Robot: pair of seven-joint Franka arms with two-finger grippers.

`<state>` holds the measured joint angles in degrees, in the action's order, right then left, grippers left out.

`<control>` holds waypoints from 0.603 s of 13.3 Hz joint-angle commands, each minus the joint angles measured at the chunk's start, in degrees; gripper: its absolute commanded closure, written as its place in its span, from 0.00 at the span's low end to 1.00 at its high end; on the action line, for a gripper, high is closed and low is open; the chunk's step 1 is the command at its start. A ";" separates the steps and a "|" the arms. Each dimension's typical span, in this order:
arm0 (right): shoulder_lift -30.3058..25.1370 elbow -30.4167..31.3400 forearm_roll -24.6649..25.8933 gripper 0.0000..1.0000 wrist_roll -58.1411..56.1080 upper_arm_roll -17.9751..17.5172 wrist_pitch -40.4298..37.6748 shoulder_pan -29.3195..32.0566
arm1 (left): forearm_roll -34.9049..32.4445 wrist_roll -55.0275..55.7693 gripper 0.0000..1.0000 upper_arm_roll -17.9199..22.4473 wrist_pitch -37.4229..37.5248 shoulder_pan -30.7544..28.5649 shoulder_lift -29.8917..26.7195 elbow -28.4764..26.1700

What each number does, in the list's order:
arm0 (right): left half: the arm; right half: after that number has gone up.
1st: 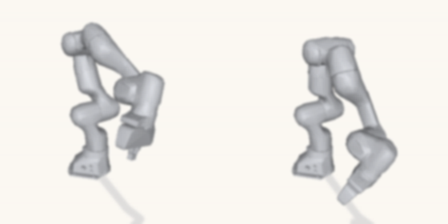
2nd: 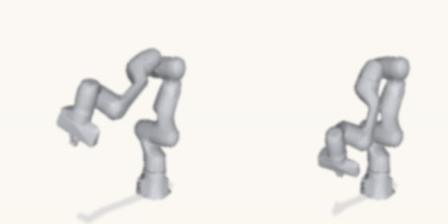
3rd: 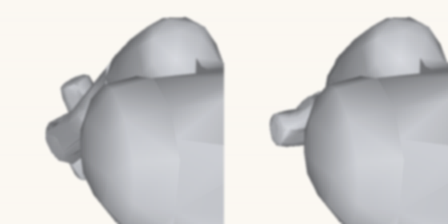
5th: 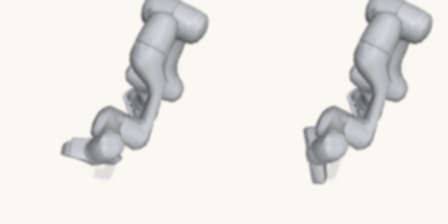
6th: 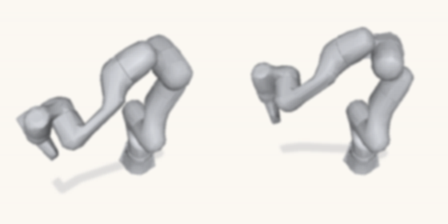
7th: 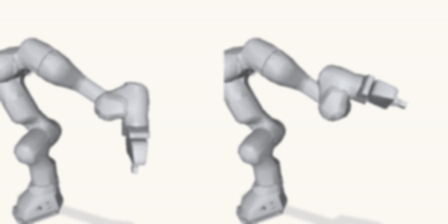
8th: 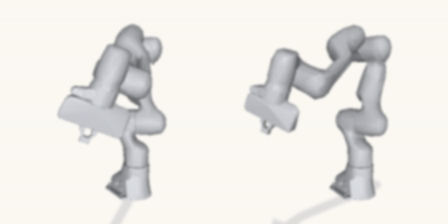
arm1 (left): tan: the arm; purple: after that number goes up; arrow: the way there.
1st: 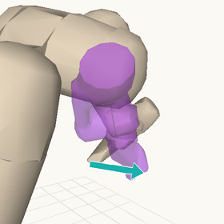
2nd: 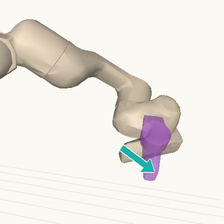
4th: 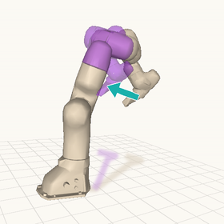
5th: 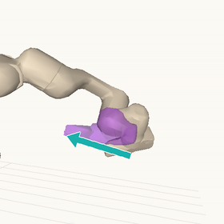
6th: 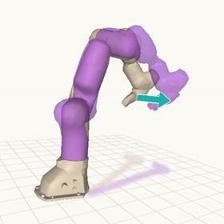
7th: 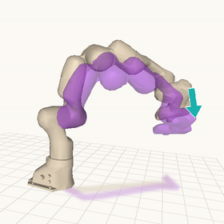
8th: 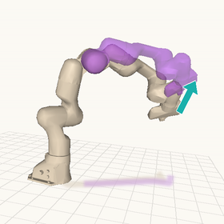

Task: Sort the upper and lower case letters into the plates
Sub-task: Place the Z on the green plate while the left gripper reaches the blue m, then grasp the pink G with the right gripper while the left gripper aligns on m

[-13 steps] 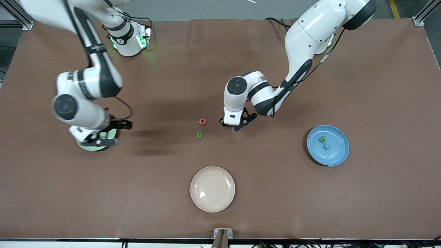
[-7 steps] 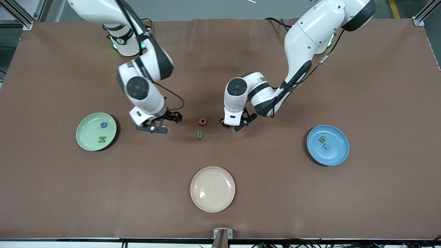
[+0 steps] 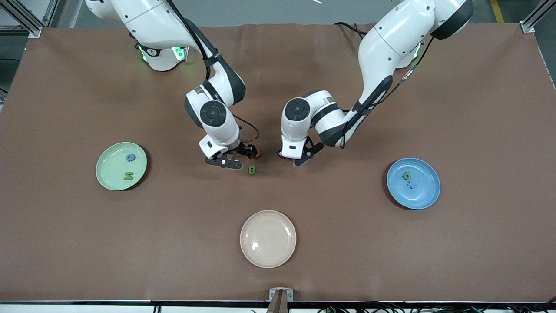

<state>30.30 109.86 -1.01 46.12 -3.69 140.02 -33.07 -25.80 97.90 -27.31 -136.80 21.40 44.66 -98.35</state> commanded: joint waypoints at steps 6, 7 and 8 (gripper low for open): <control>5.21 -4.74 -0.92 0.02 2.39 0.70 0.78 -3.22 | -0.48 1.77 0.57 0.42 2.59 0.31 0.43 0.08; 5.65 -5.00 -0.92 0.05 2.40 0.70 1.13 -3.40 | -0.39 1.77 0.53 0.42 2.59 0.13 0.00 0.00; 6.17 -5.01 -0.92 0.06 2.40 0.70 1.39 -3.40 | -0.39 1.77 0.49 0.42 2.59 0.04 -0.36 0.08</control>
<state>35.14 105.95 -1.02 47.77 -3.67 140.94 -35.48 -25.80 98.17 -27.32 -135.42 21.45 44.66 -98.08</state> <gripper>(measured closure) 0.031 0.542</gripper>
